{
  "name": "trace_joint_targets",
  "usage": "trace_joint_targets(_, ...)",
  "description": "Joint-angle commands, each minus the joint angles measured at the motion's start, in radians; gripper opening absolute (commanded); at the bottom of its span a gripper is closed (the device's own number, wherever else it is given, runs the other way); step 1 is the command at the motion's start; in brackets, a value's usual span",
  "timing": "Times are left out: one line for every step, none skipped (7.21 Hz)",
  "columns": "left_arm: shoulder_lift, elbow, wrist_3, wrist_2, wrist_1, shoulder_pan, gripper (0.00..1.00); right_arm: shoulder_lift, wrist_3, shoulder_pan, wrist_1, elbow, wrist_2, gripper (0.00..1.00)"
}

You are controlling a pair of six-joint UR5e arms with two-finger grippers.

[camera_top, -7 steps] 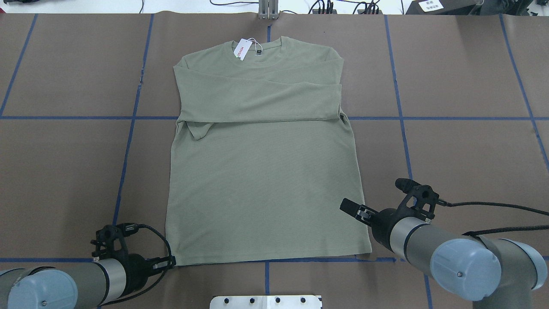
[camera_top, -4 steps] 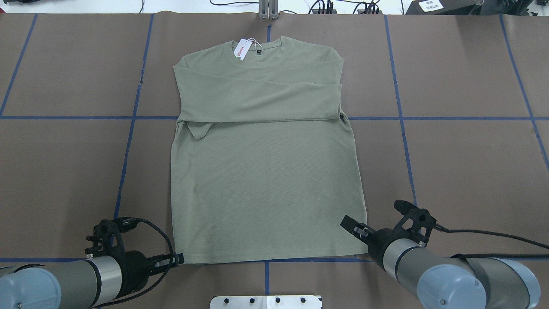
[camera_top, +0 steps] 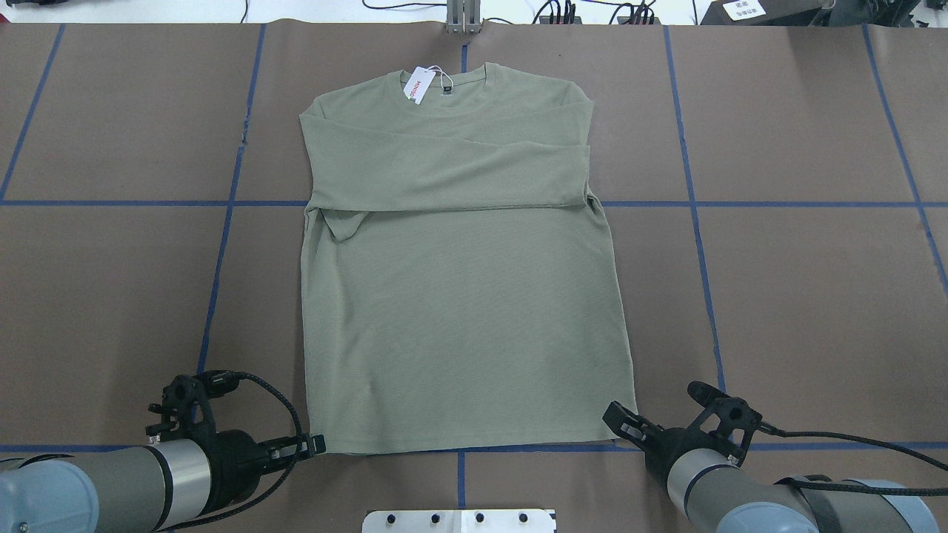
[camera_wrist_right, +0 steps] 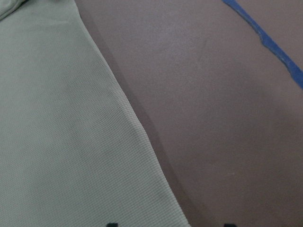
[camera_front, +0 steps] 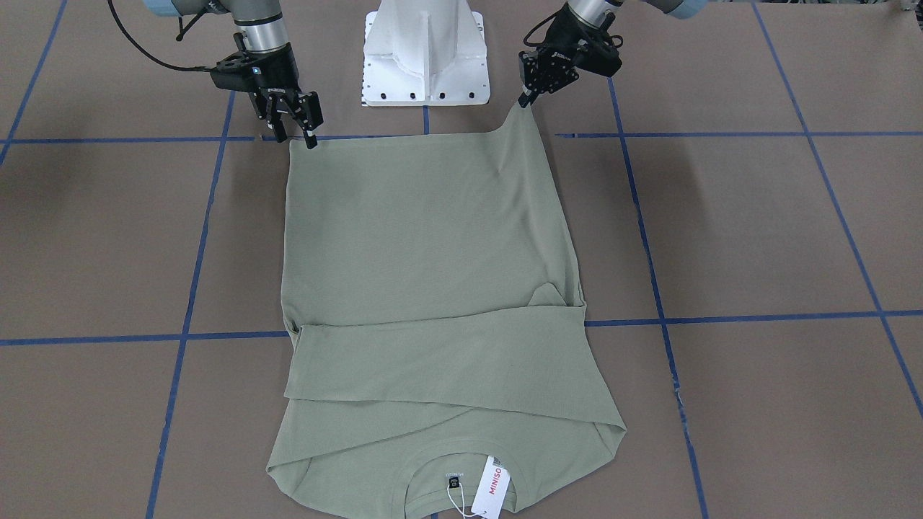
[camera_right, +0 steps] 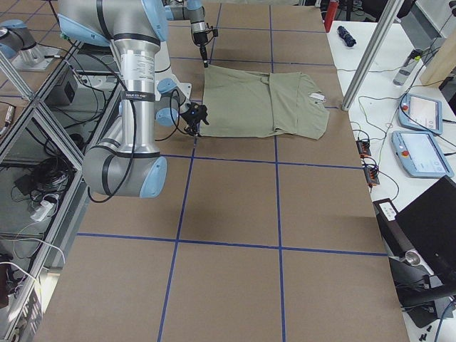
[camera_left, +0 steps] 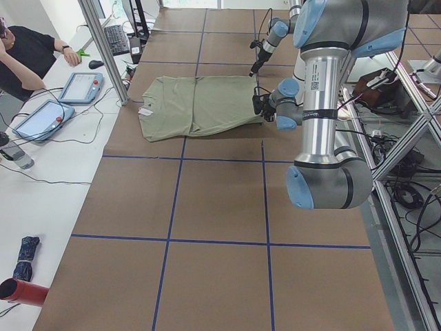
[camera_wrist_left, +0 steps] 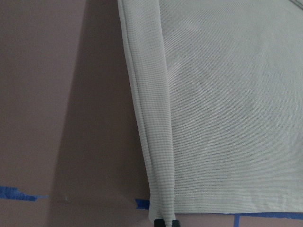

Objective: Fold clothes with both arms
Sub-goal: 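Lower both grippers to the hem corners nearest the robot and grasp them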

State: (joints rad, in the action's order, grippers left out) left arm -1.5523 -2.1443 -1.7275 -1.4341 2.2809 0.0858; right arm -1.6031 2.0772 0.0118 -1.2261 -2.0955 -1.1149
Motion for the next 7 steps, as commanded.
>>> trace_joint_targets(-0.005, 0.000, -0.004, 0.000, 0.002, 0.000, 0.00, -0.006, -0.003, 0.013, -0.001, 0.005, 0.009, 0.78)
trace_joint_targets(-0.005, 0.000, -0.004, 0.000, 0.002, 0.000, 0.00, -0.003, -0.005, 0.017, -0.001, 0.014, 0.024, 0.76)
trace_joint_targets(-0.003, 0.001, -0.004, 0.000, 0.002, 0.000, 0.00, 0.003, -0.005, 0.017, -0.001, 0.015, 0.026, 0.74)
trace_joint_targets(-0.005, 0.000, -0.004, 0.000, 0.002, 0.000, 0.00, 0.005, -0.005, 0.022, -0.001, 0.023, 0.026, 0.72)
trace_joint_targets(-0.005, 0.000, -0.004, -0.002, 0.002, 0.000, 0.00, 0.008, -0.003, 0.023, -0.001, 0.023, 0.027, 0.65)
trace_joint_targets(-0.005, 0.000, -0.003, -0.002, 0.002, 0.000, 0.00, 0.008, -0.003, 0.031, -0.001, 0.026, 0.049, 0.54)
trace_joint_targets(-0.005, -0.002, -0.004, -0.002, 0.002, 0.000, 0.00, 0.009, -0.003, 0.033, -0.001, 0.026, 0.064, 0.45)
